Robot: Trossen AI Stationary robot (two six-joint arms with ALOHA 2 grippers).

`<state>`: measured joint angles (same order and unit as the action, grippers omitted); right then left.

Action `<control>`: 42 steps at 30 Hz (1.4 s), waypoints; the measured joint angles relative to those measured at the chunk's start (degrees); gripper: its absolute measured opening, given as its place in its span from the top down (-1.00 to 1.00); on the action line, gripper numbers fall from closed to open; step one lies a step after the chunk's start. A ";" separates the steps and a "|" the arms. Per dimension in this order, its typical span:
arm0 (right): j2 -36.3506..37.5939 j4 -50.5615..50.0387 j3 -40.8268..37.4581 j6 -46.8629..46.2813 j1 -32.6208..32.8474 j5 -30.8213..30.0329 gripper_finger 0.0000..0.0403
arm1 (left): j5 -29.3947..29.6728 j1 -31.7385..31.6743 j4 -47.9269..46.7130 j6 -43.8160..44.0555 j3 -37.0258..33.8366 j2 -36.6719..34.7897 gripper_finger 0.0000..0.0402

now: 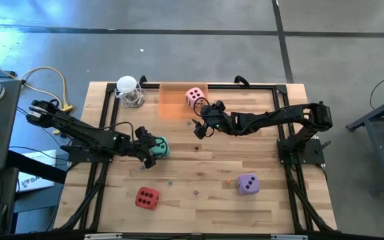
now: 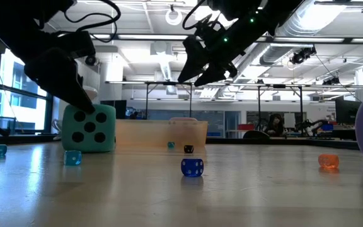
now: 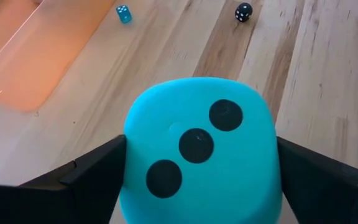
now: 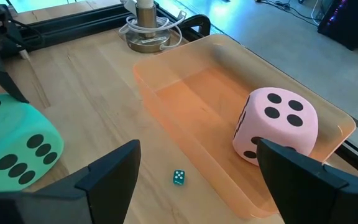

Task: Pick & Place Dice
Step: Put the large light blue die into the bin

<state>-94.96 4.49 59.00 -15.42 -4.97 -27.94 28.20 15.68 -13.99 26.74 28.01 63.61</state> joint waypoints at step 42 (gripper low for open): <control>0.00 0.44 0.00 0.02 0.11 0.02 -0.55 | -5.46 -44.12 38.64 -16.58 5.51 11.76 -0.64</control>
<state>-94.96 4.93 59.00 -15.40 -4.86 -27.92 22.74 -28.44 24.64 10.16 33.52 75.37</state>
